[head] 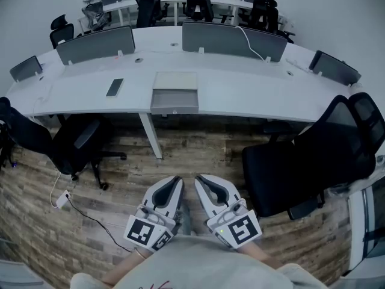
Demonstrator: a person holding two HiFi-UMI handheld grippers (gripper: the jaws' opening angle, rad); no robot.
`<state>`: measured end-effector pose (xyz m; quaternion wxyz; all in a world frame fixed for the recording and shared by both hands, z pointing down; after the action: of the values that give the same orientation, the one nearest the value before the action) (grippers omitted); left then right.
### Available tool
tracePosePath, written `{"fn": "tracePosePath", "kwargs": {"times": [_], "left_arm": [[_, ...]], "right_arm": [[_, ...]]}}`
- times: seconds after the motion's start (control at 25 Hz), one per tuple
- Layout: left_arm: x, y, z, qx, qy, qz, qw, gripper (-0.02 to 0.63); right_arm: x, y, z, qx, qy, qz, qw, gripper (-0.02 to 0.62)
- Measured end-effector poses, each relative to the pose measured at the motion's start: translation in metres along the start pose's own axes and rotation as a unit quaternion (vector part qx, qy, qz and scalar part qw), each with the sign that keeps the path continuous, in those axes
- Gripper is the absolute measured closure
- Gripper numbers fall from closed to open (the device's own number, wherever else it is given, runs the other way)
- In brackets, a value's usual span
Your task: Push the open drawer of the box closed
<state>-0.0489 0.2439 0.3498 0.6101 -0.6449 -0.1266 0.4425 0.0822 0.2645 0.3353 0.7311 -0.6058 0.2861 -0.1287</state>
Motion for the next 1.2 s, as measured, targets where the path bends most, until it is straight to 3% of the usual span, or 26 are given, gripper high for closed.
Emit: {"fn": "tracePosePath", "kwargs": {"times": [0.64, 0.84, 1.2], "left_arm": [[-0.063, 0.011, -0.068, -0.004, -0.006, 0.012, 0.9999, 0.575], [-0.093, 0.024, -0.097, -0.007, -0.012, 0.009, 0.9999, 0.575], [-0.152, 0.058, -0.159, -0.009, -0.037, -0.004, 0.9993, 0.575]], "right_arm": [[0.049, -0.028, -0.069, -0.013, 0.0, -0.003, 1.0, 0.574], [0.071, -0.035, -0.105, -0.012, 0.002, 0.025, 1.0, 0.574], [0.114, -0.045, -0.178, -0.019, -0.024, 0.011, 0.999, 0.575]]}}
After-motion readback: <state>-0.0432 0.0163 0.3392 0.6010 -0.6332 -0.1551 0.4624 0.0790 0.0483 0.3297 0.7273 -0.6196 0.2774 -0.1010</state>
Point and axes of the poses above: the fingertips, and each gripper's own axes: z backward along the fingers, x to its right, y out of its top, the point moved 7 cm from there along z, backward along the fingers, and after that the axes turned 13 degrees about z, right-handed, at the moved point
